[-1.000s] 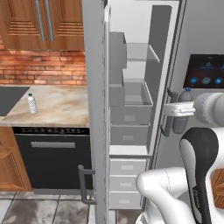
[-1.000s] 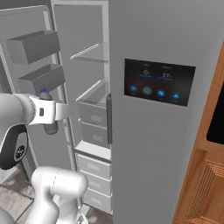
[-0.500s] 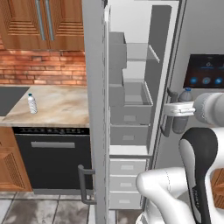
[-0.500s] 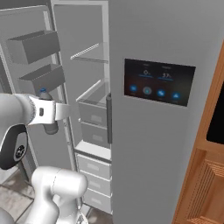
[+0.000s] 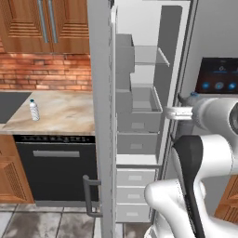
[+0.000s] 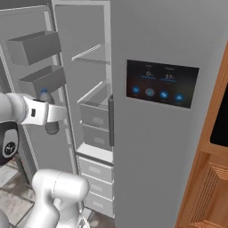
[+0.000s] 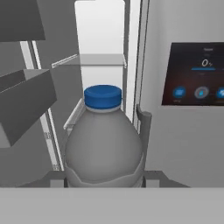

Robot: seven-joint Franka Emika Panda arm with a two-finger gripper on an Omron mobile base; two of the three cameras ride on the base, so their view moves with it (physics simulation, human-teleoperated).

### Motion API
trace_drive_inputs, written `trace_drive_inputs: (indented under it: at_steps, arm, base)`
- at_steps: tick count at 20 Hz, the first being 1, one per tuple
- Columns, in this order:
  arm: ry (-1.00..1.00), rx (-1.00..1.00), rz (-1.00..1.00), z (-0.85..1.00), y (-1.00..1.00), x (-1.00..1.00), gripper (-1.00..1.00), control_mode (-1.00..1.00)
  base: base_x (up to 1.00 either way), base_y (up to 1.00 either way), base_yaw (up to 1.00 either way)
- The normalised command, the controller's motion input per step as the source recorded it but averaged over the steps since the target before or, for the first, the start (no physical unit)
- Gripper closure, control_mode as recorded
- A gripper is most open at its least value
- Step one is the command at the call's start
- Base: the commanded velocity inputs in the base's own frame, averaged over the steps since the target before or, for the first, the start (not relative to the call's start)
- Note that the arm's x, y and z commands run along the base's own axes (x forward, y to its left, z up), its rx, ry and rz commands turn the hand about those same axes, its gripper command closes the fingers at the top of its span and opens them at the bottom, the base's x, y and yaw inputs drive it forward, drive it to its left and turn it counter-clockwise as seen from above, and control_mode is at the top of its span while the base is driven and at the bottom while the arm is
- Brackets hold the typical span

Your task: Take the bottled waters from the counter and place them in the freezer to freeze. Close the freezer door after placing the bottles.

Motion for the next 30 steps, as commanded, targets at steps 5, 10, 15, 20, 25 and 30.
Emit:
trace_drive_inputs:
  at_steps: [5,10,15,20,25,30]
  arm:
    - [-0.11,0.0,0.0,-0.42,0.0,0.18,1.0,-1.0]
    - [-0.03,0.0,0.04,-0.49,0.0,0.4,1.0,-1.0]
    - [-0.03,0.0,0.05,-0.6,0.0,0.48,1.0,-1.0]
    - [-0.01,0.0,0.01,-0.39,0.0,0.53,1.0,-1.0]
    - [-0.03,0.0,0.0,-0.33,0.0,0.48,1.0,-1.0]
    - [-0.07,0.0,0.0,-0.31,0.0,0.55,1.0,-1.0]
  base:
    - [0.0,0.0,0.0]
    - [0.0,0.0,0.0]
    - [0.0,0.0,0.0]
    - [0.0,0.0,0.0]
    - [0.0,0.0,0.0]
    - [0.0,0.0,0.0]
